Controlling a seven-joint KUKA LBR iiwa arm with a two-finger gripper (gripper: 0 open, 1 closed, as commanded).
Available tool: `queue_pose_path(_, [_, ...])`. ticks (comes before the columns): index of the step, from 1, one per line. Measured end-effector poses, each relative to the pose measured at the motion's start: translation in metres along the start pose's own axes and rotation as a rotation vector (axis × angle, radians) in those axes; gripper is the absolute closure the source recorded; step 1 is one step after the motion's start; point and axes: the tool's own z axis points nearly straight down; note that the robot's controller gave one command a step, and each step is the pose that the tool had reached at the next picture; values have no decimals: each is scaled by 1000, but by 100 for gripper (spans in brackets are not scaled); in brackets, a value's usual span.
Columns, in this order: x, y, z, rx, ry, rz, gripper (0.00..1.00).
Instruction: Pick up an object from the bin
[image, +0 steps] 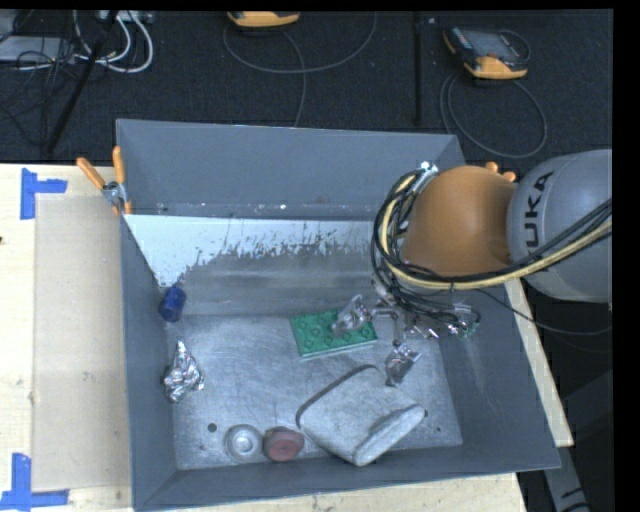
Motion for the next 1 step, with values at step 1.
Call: queue_pose_path(1, [-49,5,52,10,-8,148,0])
